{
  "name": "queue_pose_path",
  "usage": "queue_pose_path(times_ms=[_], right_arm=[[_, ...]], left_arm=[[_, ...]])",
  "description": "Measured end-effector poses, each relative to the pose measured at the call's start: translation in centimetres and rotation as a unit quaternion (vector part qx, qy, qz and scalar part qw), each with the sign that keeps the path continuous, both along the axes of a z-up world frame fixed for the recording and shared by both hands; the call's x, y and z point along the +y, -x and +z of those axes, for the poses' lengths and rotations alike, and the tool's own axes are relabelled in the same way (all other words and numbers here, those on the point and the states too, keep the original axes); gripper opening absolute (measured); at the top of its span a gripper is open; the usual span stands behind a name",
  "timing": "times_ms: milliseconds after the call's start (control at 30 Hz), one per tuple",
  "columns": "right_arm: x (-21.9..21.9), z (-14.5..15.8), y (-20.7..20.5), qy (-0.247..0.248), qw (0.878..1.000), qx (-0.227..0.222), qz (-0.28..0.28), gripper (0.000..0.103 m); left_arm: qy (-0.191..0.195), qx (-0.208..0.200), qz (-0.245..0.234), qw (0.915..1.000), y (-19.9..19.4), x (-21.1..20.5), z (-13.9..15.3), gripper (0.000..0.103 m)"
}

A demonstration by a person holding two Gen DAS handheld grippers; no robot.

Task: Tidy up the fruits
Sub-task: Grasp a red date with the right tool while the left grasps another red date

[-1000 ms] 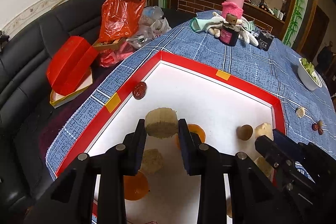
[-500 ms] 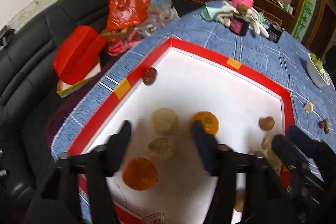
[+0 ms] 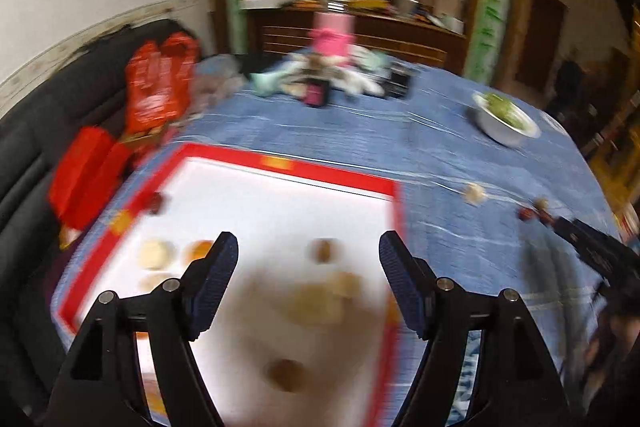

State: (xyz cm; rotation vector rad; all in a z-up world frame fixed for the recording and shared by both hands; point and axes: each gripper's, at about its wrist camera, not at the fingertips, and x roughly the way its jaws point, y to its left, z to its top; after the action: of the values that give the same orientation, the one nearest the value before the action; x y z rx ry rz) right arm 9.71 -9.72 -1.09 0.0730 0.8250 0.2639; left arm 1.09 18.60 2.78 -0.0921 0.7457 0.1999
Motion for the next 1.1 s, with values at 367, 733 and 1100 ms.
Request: queue_pose_path(times_ms=[367,733,1100], right_arm=[[-3.1,-3.4,-5.4,0.034,0.998,0.046,-0.017,0.046],[-6.4,-2.9,-5.1,-0.024,0.998,0.039,-0.041,0.022],[-10.1,-1.3,-4.7,-0.097,0.993,0.01,-0.064,0.022]], left_arm=[[-0.019,0.031,-0.095,0.9948,-4.0,-9.7,-1.2,0.073],[0.003,0.04,-0.137,0.9897,-9.4,-16.8,-3.1,0.073],[-0.007,0.068,-0.152,0.986,-14.5,-23.0,-6.0,0.071]])
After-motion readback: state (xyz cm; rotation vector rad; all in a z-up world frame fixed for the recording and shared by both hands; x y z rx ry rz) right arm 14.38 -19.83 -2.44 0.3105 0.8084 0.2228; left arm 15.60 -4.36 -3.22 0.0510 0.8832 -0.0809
